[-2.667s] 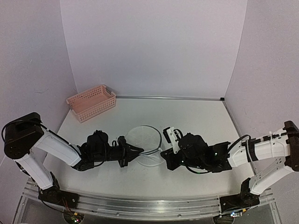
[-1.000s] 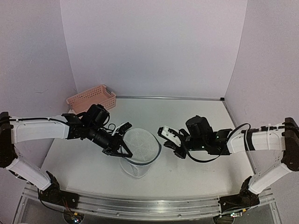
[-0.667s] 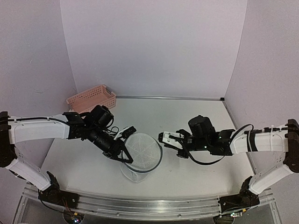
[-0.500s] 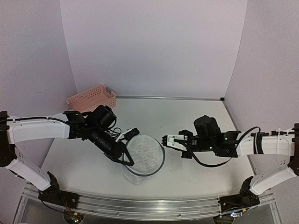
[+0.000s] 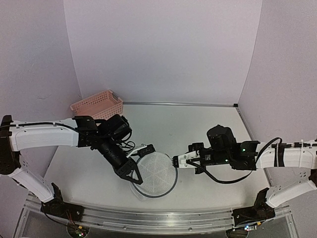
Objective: Unzip the laundry bag and remove the bra
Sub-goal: Unzip the zipper of the laundry bag, then place the laundry bag at the center of the board, then open the laundry bag at the center of the board.
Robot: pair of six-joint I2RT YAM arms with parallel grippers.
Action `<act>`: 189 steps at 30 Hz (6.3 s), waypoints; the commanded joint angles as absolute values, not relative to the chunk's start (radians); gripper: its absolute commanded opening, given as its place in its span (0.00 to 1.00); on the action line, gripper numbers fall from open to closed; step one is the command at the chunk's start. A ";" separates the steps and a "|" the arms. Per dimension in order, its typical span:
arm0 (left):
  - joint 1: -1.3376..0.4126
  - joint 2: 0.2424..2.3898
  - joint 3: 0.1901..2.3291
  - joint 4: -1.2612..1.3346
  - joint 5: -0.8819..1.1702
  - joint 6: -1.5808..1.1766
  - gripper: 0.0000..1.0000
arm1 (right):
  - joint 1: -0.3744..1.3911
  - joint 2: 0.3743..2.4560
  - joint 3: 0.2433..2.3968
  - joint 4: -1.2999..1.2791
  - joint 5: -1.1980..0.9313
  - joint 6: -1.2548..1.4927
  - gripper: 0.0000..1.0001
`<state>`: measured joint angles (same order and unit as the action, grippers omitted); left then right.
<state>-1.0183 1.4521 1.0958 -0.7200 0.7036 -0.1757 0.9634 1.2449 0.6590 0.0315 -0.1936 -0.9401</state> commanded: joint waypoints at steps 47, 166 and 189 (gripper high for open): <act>-0.852 1.627 1.040 0.092 0.734 -0.745 0.00 | 0.997 0.934 0.631 -0.014 -0.095 0.013 0.70; -0.831 1.093 0.976 -0.406 0.010 -0.698 0.88 | 1.126 1.458 0.975 0.114 0.174 -0.730 0.00; -0.868 1.341 1.004 -0.348 0.202 -0.568 0.87 | 0.990 1.722 1.748 -0.610 0.250 -0.265 0.00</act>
<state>-0.8421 1.2774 0.9337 -0.4007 0.1715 -0.6006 1.0191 1.6993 1.6394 -0.5068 0.2108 -0.3988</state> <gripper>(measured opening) 0.873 0.016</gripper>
